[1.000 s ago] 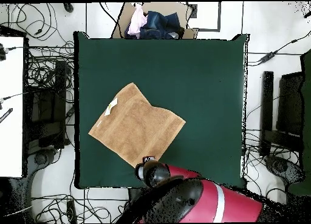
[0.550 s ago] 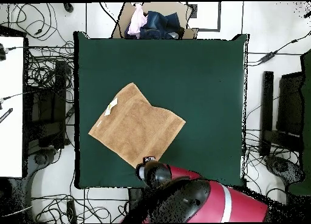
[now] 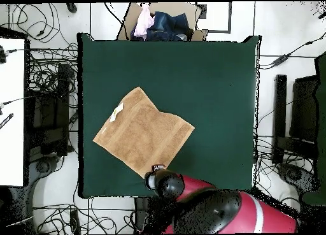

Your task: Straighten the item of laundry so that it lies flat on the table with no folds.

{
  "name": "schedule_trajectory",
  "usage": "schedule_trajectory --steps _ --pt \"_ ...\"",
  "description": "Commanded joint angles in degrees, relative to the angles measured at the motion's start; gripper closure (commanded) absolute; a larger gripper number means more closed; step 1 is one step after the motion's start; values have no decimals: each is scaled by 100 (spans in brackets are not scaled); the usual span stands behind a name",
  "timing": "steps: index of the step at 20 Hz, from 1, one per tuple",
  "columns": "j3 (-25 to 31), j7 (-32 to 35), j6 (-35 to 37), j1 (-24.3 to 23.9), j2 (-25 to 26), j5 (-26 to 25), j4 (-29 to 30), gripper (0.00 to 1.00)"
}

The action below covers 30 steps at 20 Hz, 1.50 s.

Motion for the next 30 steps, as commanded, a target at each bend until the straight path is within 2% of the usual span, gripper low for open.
schedule_trajectory --steps 1,8,15,30 --pt "56 206 -1144 -394 808 -720 382 100" --pt "-306 260 -1987 -724 1388 -1381 554 100" --pt "-826 346 -3065 -871 2241 -1964 552 100" --pt "-1369 383 -3855 -1043 2994 -2442 597 100"
